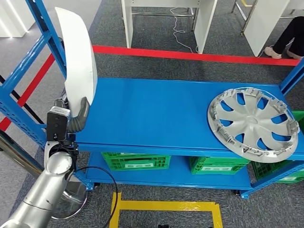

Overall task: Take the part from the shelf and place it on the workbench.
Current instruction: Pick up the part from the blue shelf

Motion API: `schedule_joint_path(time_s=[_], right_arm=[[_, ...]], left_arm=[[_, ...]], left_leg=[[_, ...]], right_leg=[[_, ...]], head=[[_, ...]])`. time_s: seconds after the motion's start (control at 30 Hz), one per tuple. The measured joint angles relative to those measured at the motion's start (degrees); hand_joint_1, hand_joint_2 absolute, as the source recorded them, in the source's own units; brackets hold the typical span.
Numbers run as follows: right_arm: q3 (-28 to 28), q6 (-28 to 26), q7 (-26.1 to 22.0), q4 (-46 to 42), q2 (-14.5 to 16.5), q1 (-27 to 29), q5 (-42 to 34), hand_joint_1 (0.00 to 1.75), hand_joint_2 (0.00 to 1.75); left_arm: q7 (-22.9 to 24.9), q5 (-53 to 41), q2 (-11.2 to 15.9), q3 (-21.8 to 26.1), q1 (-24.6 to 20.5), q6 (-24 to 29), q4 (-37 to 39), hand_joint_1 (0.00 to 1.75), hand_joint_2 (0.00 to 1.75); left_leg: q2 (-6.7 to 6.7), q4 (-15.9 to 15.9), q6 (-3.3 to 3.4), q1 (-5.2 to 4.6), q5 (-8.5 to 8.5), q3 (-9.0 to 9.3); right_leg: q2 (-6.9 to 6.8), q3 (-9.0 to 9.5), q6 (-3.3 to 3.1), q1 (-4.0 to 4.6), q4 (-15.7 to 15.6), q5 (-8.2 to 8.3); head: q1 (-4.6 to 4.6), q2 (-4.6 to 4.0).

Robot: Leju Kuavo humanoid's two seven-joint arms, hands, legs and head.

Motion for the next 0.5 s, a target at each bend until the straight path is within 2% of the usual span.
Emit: schedule_joint_path(time_s=[0.03, 0.07, 0.1, 0.13, 0.17, 0.2, 0.23, 0.3, 0.33, 0.37, 0.4, 0.43, 0.47, 0.5], right_arm=[[0.0, 0.0, 0.0, 0.0, 0.0, 0.0, 0.0, 0.0, 0.0], [0.0, 0.0, 0.0, 0.0, 0.0, 0.0, 0.0, 0.0, 0.0], [0.0, 0.1, 0.0, 0.0, 0.0, -0.1, 0.0, 0.0, 0.0], [0.0, 0.1, 0.0, 0.0, 0.0, -0.2, 0.1, 0.0, 0.0], [0.0, 0.1, 0.0, 0.0, 0.0, -0.3, 0.1, 0.0, 0.0], [0.0, 0.2, 0.0, 0.0, 0.0, -0.4, 0.1, 0.0, 0.0], [0.0, 0.2, 0.0, 0.0, 0.0, -0.4, 0.1, 0.0, 0.0], [0.0, 0.3, 0.1, 0.0, 0.0, -0.3, 0.1, 0.0, 0.0], [0.0, 0.3, 0.2, 0.0, 0.0, -0.3, 0.1, 0.0, 0.0], [-0.1, 0.3, 0.2, 0.1, 0.0, -0.3, 0.1, 0.0, 0.0], [-0.1, 0.3, 0.2, 0.1, 0.0, -0.3, 0.1, 0.0, 0.0], [-0.1, 0.3, 0.2, 0.1, 0.0, -0.3, 0.1, 0.0, 0.0], [-0.2, 0.3, 0.2, 0.1, 0.0, -0.3, 0.1, 0.0, 0.0], [-0.3, 0.3, 0.2, 0.1, 0.0, -0.3, 0.1, 0.0, 0.0]], left_arm=[[0.2, -0.2, 0.1, -0.2, 0.0, -0.6, 0.1, 1.75, 1.75], [0.3, -0.5, 0.2, -0.5, 0.1, -1.2, 0.3, 1.75, 1.75], [0.4, -0.6, 0.3, -0.7, 0.1, -1.6, 0.3, 1.75, 1.75], [0.5, -0.7, 0.4, -0.9, 0.0, -1.9, 0.4, 1.75, 1.75], [0.5, -0.7, 0.4, -1.1, 0.0, -2.0, 0.4, 1.75, 1.75], [0.6, -0.7, 0.5, -1.1, 0.0, -2.0, 0.4, 1.75, 1.75], [0.6, -0.8, 0.5, -1.2, -0.1, -2.0, 0.4, 1.75, 1.75], [0.6, -0.9, 0.6, -1.3, -0.1, -2.0, 0.4, 1.75, 1.75], [0.7, -0.9, 0.7, -1.3, -0.1, -2.0, 0.5, 1.75, 1.75], [0.7, -1.0, 0.8, -1.3, -0.1, -2.0, 0.5, 1.75, 1.75], [0.7, -1.0, 0.9, -1.3, -0.1, -2.1, 0.5, 1.75, 1.75], [0.7, -0.9, 0.9, -1.4, -0.1, -2.1, 0.5, 1.75, 1.75], [0.7, -0.9, 1.0, -1.4, -0.1, -2.1, 0.6, 1.75, 1.75], [0.7, -0.8, 1.0, -1.4, -0.1, -2.2, 0.6, 1.75, 1.75]], left_leg=[[0.0, 0.0, -0.1, 0.01, 0.64, -0.87], [0.0, 0.1, -0.26, 0.05, 1.25, -1.69], [-0.01, 0.2, -0.49, 0.1, 1.83, -2.42], [-0.02, 0.4, -0.79, 0.06, 2.32, -3.07], [0.0, 0.5, -1.13, 0.02, 2.8, -3.53], [0.02, 0.7, -1.48, -0.04, 3.29, -3.82], [0.04, 0.6, -1.84, -0.07, 3.79, -3.98], [0.01, 0.5, -2.57, 0.1, 4.43, -4.13], [-0.03, 1.0, -2.94, 0.2, 3.56, -4.46], [-0.05, 2.5, -3.28, 0.29, 1.63, -5.02], [-0.07, 5.2, -3.57, 0.4, -1.2, -5.81], [-0.07, 8.7, -3.81, 0.45, -4.25, -6.65], [-0.07, 12.5, -3.97, 0.5, -6.61, -7.25], [-0.07, 15.3, -4.04, 0.52, -7.82, -7.33]], right_leg=[[-0.01, 1.02, 0.05, 0.0, 0.4, 0.48], [-0.01, 3.08, 0.05, -0.01, -1.2, 1.68], [-0.01, 6.07, 0.02, -0.03, -4.6, 2.9], [0.0, 9.46, -0.04, 0.0, -8.9, 3.25], [0.1, 12.05, -0.26, 0.06, -12.5, 3.16], [0.19, 13.52, -0.52, 0.14, -15.0, 2.73], [0.29, 13.95, -0.87, 0.3, -16.0, 2.34], [0.19, 12.96, -1.99, 0.38, -16.1, 3.04], [0.06, 12.66, -2.64, 0.37, -16.2, 3.61], [-0.09, 12.21, -3.23, 0.3, -16.2, 4.29], [-0.22, 11.63, -3.64, 0.28, -16.2, 5.0], [-0.24, 10.92, -3.86, 0.32, -16.2, 5.69], [-0.27, 10.04, -3.94, 0.39, -16.1, 6.4], [-0.28, 9.09, -3.95, 0.47, -16.1, 7.1]], head=[[0.03, 0.0], [0.02, 0.0], [0.03, 0.0], [0.05, 0.0], [-0.02, 0.0], [-0.06, 0.0], [-0.13, 0.0], [-0.18, 0.0], [-0.25, 0.0], [-0.32, 0.0], [-0.4, 0.0], [-0.5, 0.0], [-0.54, 0.0], [-0.54, 0.0]])
